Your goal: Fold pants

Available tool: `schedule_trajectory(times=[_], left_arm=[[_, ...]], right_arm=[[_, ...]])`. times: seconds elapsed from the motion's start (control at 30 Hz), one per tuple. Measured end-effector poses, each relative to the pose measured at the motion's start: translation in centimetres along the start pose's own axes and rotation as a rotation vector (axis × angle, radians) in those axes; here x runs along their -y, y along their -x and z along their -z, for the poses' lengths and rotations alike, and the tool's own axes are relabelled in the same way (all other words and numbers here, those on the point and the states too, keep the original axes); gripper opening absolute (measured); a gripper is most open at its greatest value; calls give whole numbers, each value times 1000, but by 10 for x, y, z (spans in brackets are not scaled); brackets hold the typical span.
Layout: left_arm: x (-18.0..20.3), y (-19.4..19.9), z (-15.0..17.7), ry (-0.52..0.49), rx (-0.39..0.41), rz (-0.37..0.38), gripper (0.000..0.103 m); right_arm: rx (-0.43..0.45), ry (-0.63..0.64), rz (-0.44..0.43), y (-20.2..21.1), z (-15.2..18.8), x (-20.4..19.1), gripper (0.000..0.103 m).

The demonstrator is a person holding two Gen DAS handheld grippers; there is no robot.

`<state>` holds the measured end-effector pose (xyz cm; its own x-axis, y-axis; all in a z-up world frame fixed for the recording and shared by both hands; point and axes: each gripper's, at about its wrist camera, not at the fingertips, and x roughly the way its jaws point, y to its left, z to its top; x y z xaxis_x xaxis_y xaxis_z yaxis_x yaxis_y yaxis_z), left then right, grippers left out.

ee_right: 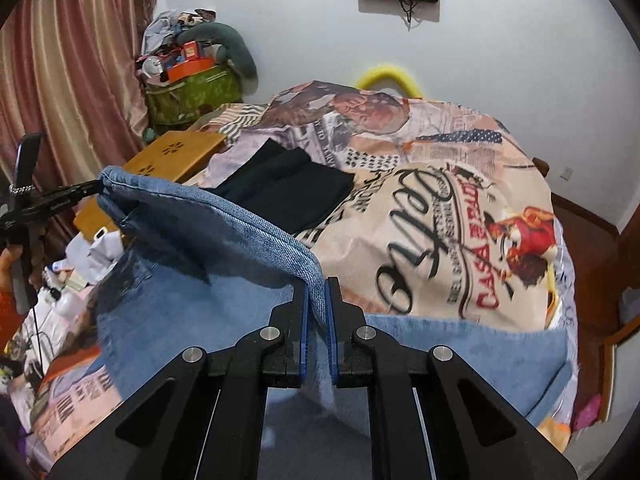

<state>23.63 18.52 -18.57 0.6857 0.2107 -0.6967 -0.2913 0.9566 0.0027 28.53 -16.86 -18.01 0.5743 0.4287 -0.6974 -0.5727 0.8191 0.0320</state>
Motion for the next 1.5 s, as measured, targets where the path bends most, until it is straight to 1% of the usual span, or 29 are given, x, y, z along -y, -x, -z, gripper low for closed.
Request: schedule_trajectory(times=[0.1,0.17,0.23,0.3,0.4,0.5,0.6,0.7,0.77,0.8,0.83,0.87,0.9,0.93,0.97,1.0,1.03,1.1,1.13,1.2,1.27,1.4,1.5], left_arm=[[0,11,14,-4,32,-18,8],[-1,22,23,-1,74,-58,8],[-9,29,30,29,82,-44,8],[-17,32,35,58,73,-32,8],[-24,32,44,70,36,-35,8],[-26,29,54,83,-9,-4,8],[-22,18,67,68,-69,13,11],[-15,2,77,49,-141,3,12],[-10,-6,80,35,-174,-2,12],[-8,-8,80,30,-183,-1,15],[-5,-9,78,26,-187,1,16],[0,-9,75,19,-185,3,20],[3,-9,71,12,-179,0,26],[8,-7,67,1,-171,-8,29],[11,-6,62,-8,-165,-12,38],[17,-5,56,-19,-155,-11,46],[23,-3,49,-29,-145,-4,50],[34,0,39,-47,-132,9,63],[39,0,33,-56,-127,14,67],[52,0,21,-76,-114,18,83],[65,0,11,-95,-93,13,89],[93,-8,-9,-130,-85,35,93],[112,-15,-19,-152,-82,54,95]], right_arm=[[-19,-34,-34,3,18,-5,7],[-31,-43,-46,6,30,-11,7],[-41,-36,-45,8,40,-18,7],[-53,-28,-53,11,50,-26,7],[-77,-34,-61,12,65,-33,7],[-116,-67,-73,8,79,-31,7],[-154,-87,-85,5,90,-32,10],[-168,-96,-91,10,95,-32,11],[-183,-104,-96,14,96,-29,12],[-184,-115,-99,17,96,-25,13],[-178,-133,-92,21,95,-19,18],[-168,-152,-78,25,95,-13,25],[-157,-169,-61,28,94,-9,29],[-143,-187,-42,31,92,-1,39],[-117,-210,-15,36,91,10,50],[-99,-226,8,39,89,17,54],[-80,-251,45,43,87,28,58],[-65,-302,90,48,83,49,60],[-58,-333,103,50,81,61,60],[-43,-396,122,53,77,86,60],[-21,-446,157,56,74,113,60],[-5,-494,228,56,70,151,60],[-7,-542,257,49,70,178,60]])
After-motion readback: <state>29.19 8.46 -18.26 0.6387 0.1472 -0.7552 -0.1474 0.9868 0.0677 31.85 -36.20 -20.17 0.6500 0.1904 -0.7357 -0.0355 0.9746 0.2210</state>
